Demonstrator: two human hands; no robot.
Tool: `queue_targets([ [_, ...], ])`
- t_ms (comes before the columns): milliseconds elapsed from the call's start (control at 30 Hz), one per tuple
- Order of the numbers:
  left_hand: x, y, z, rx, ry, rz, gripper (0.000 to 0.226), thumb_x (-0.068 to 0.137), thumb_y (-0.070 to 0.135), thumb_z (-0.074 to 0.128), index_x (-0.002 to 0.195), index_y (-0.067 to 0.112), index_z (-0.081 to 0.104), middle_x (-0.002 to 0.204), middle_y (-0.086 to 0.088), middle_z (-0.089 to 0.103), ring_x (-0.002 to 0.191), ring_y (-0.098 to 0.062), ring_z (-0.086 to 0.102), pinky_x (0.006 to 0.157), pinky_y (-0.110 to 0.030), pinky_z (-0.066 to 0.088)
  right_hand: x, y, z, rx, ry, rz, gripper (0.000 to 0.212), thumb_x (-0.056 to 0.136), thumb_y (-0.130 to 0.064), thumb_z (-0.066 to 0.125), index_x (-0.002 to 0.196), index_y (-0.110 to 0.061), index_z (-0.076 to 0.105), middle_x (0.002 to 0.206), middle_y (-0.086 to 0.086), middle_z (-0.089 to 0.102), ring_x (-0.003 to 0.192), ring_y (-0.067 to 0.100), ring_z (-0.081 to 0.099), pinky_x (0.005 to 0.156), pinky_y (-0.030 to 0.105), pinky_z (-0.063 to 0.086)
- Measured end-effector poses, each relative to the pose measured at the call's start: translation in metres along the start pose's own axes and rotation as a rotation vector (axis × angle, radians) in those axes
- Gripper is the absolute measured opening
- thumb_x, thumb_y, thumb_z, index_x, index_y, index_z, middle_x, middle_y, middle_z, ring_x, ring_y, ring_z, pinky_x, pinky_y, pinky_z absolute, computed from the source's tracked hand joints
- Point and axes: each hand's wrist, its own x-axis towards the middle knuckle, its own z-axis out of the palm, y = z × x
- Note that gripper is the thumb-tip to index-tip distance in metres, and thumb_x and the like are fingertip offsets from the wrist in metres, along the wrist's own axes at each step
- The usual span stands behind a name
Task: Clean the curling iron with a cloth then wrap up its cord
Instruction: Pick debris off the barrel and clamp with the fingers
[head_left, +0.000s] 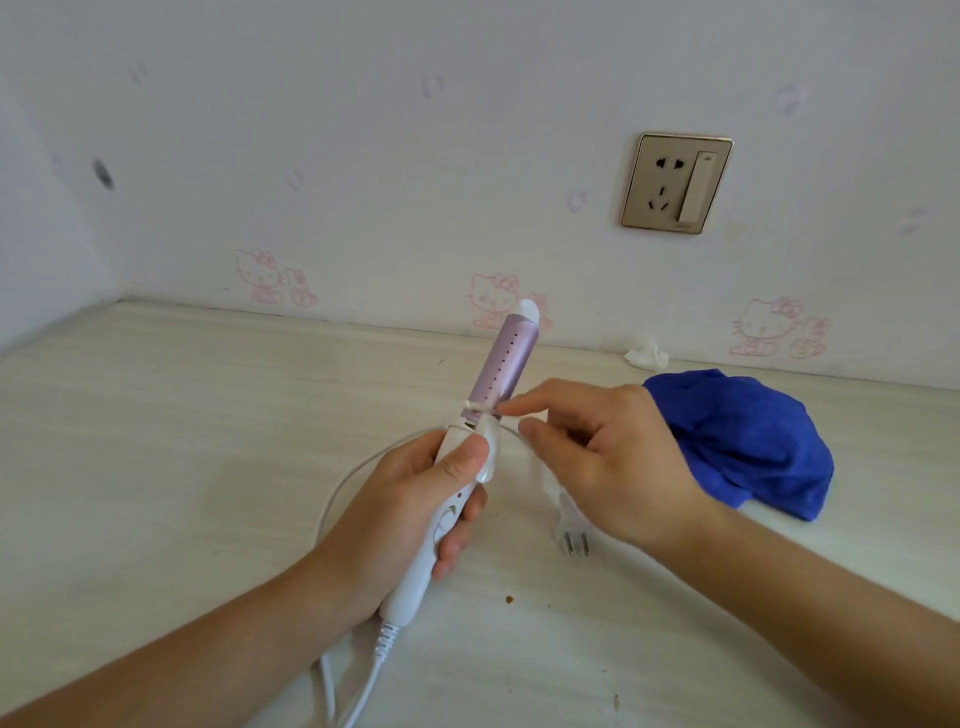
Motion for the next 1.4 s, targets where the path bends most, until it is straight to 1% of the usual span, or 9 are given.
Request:
queue_targets([
  [167,-0.001,0.0,0.001,0.033,-0.051,0.021,0.026,0.087,0.043,0.066,0.074,0.021,0.062,0.07,-0.007,0.055,0.042,-0.019,0.042,0.041,-0.025,0.035,0.019,0.012,-0.021,0.018,0.176,0.107,0.023,0.097,-0.005,0.066,0.102,-0.024,0.078,0.053,0.017,0.052,0.048,0.035,0.044,0.046,0.038,0.04],
  [333,0.001,0.001,0.0,0.013,-0.01,0.02,0.023,0.084,0.039,0.07,0.072,0.02,0.066,0.071,-0.01,0.054,0.041,-0.018,0.041,0.041,-0.024,0.035,0.005,0.001,-0.007,-0.014,0.04,0.018,0.026,0.095,-0.004,0.066,0.103,-0.025,0.079,0.046,-0.002,0.045,0.041,0.008,0.038,0.046,0.021,0.035],
  [500,0.0,0.001,0.0,0.061,-0.01,0.014,0.027,0.08,0.037,0.076,0.08,0.013,0.064,0.067,-0.005,0.056,0.041,-0.017,0.044,0.041,-0.023,0.037,0.019,0.008,-0.023,-0.012,0.148,0.089,0.029,0.097,-0.005,0.064,0.11,-0.026,0.078,0.054,0.017,0.051,0.051,0.039,0.047,0.049,0.043,0.047],
  [633,0.001,0.0,-0.002,0.096,0.017,-0.005,0.023,0.076,0.038,0.08,0.078,0.021,0.064,0.063,-0.002,0.059,0.041,-0.016,0.046,0.04,-0.023,0.038,0.007,0.0,-0.011,-0.028,0.032,0.02,0.036,0.097,-0.003,0.063,0.118,-0.028,0.078,0.049,0.005,0.041,0.043,0.016,0.035,0.045,0.028,0.038],
  [800,0.002,-0.003,-0.001,0.113,-0.045,-0.006,0.02,0.081,0.037,0.078,0.086,0.026,0.062,0.068,-0.008,0.061,0.04,-0.02,0.045,0.041,-0.026,0.037,0.019,0.009,-0.022,-0.021,0.116,0.094,0.031,0.098,-0.005,0.063,0.112,-0.027,0.079,0.05,0.014,0.049,0.047,0.037,0.045,0.046,0.041,0.045],
  [933,0.001,-0.003,-0.002,0.162,-0.017,0.0,0.023,0.082,0.038,0.075,0.087,0.021,0.06,0.064,-0.009,0.059,0.039,-0.021,0.044,0.04,-0.025,0.037,0.008,0.003,-0.012,-0.043,0.041,0.033,0.033,0.096,0.0,0.063,0.112,-0.023,0.08,0.046,-0.006,0.039,0.041,0.01,0.034,0.045,0.022,0.033],
  [1100,0.001,-0.005,-0.002,0.186,-0.054,0.012,0.017,0.082,0.03,0.07,0.098,0.032,0.066,0.07,-0.006,0.062,0.043,-0.02,0.048,0.041,-0.026,0.039,0.02,0.012,-0.025,-0.054,0.122,0.131,0.03,0.097,-0.003,0.063,0.112,-0.024,0.08,0.05,0.017,0.05,0.049,0.041,0.049,0.047,0.04,0.047],
  [1267,0.002,-0.005,-0.003,0.188,-0.06,0.011,0.021,0.082,0.028,0.07,0.103,0.031,0.065,0.074,-0.007,0.068,0.042,-0.02,0.052,0.041,-0.027,0.042,0.011,0.003,-0.014,-0.069,-0.009,0.064,0.033,0.095,-0.001,0.063,0.109,-0.025,0.081,0.046,-0.005,0.04,0.041,0.01,0.036,0.045,0.022,0.036],
  [1400,0.002,-0.004,-0.002,0.206,-0.053,-0.007,0.026,0.078,0.033,0.073,0.103,0.031,0.066,0.076,-0.011,0.072,0.042,-0.02,0.051,0.041,-0.026,0.041,0.026,0.007,-0.029,-0.073,0.111,0.141,0.032,0.097,-0.003,0.063,0.108,-0.026,0.081,0.051,0.018,0.05,0.047,0.039,0.046,0.043,0.035,0.041],
])
